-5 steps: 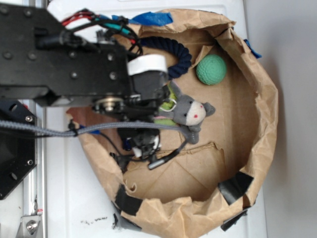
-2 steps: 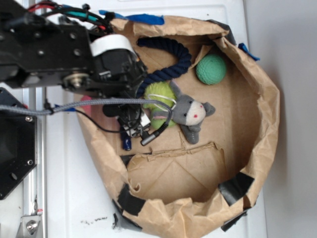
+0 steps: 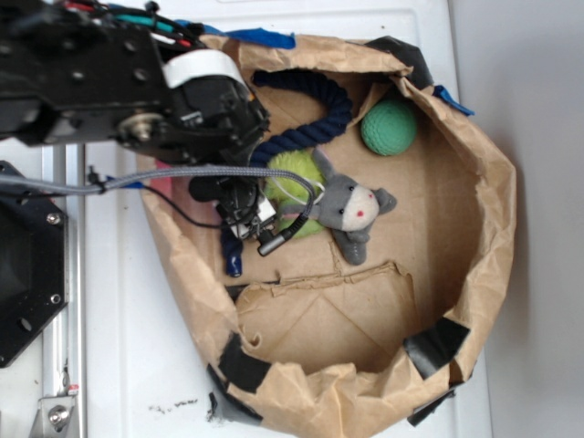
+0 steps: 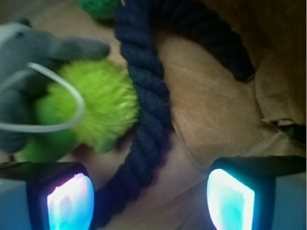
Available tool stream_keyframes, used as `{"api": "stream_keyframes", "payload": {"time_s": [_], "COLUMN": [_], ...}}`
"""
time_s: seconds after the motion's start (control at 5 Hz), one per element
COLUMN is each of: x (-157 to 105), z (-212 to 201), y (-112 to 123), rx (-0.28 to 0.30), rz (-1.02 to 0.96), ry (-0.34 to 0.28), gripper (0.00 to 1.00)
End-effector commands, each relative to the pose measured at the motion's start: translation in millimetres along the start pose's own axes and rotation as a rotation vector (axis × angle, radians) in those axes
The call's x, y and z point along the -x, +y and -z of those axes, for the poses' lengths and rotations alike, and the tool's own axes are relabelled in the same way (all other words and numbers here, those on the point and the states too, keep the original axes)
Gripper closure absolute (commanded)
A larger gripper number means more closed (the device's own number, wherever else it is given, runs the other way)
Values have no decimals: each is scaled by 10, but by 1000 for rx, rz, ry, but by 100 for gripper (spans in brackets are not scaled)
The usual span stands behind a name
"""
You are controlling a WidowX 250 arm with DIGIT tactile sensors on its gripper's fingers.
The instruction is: Grab the blue rope.
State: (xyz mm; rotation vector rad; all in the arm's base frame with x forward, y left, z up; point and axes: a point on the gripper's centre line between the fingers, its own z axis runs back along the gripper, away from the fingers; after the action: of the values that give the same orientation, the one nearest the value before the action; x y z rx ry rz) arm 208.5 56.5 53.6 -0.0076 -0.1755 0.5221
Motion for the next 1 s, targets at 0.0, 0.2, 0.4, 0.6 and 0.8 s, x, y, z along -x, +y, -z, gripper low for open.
{"api": "stream_keyframes", "payload": {"time_s": [0.0, 0.2, 0.4, 0.6, 0.8], "x": [-138, -110, -86, -86, -75], "z": [195, 325, 357, 364, 366], "y": [-144, -203, -236, -229, -227], "rx": [6, 52, 119, 127, 128], "rz": [38, 134, 223, 212, 227], "ry": [22, 65, 116, 124, 117], "gripper": [0, 0, 0, 63, 100]}}
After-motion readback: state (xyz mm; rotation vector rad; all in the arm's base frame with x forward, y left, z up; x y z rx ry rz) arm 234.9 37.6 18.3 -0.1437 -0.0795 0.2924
